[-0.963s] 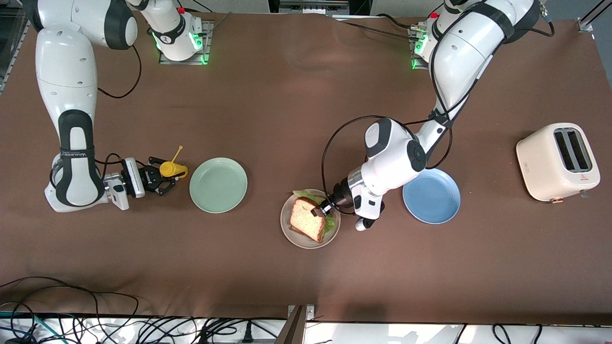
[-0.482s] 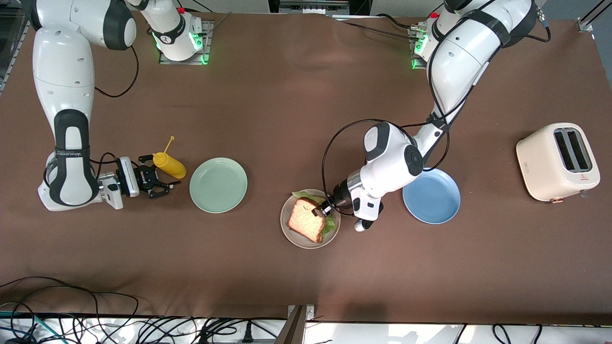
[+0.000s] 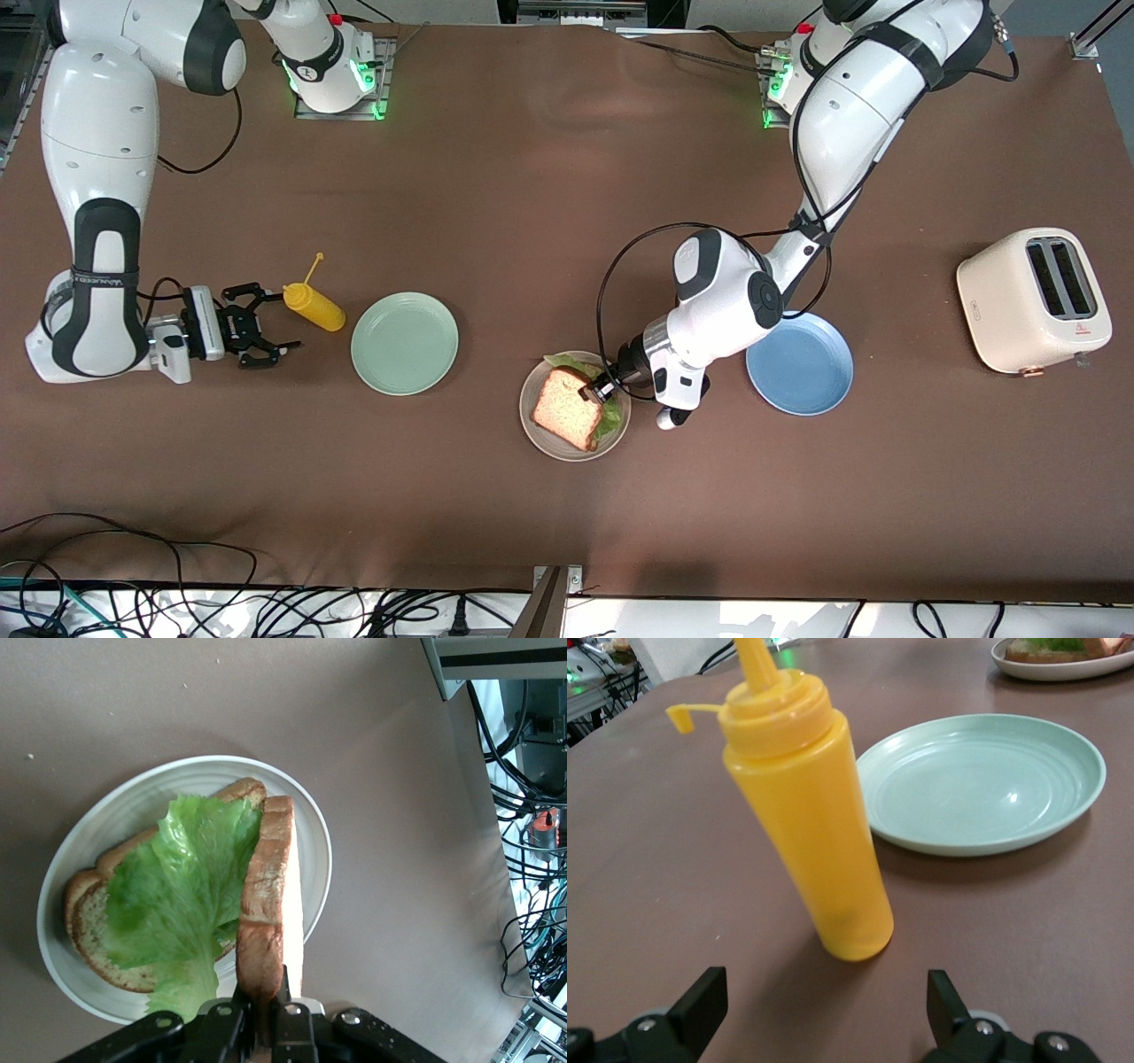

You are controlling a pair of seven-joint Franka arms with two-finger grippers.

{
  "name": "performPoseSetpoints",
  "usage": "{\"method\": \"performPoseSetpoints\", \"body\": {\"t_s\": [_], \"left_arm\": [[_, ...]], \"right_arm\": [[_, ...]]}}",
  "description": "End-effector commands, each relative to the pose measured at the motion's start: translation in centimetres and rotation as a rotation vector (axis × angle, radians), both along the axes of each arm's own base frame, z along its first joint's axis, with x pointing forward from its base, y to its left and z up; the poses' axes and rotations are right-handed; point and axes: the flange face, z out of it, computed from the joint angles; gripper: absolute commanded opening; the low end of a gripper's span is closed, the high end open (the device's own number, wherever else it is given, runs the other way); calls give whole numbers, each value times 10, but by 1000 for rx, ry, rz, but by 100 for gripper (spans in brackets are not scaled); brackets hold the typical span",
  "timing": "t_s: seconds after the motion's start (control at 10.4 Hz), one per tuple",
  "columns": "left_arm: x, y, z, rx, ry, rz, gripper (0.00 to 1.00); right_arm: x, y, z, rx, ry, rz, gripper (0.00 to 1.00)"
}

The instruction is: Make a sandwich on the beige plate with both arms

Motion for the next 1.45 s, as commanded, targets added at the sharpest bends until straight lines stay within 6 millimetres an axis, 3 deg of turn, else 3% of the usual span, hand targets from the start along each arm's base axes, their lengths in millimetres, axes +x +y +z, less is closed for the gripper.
{"method": "performPoseSetpoints", "body": {"t_s": [0.0, 0.19, 0.58, 0.87, 0.96, 1.16, 1.35], "left_arm": [[0, 2, -9, 14, 7, -11, 0], [-2, 5, -11, 47, 30, -61, 0], [-8, 4, -18, 61, 92, -101, 0], [-9, 4, -22, 66, 96, -102, 0], [-10, 2, -25, 67, 99, -105, 0], [-9, 4, -27, 76, 96, -103, 16], [-8, 4, -26, 75, 95, -102, 42]], "right_arm": [[13, -11, 59, -123, -81, 55, 100], [19, -14, 110, -253, -83, 28, 100], [11, 14, 205, -547, -29, -163, 100], [-12, 15, 246, -622, 83, -437, 100], [-13, 30, 264, -680, 77, -462, 100], [-26, 41, 301, -779, 123, -617, 100], [-32, 54, 323, -834, 176, -783, 100]]}}
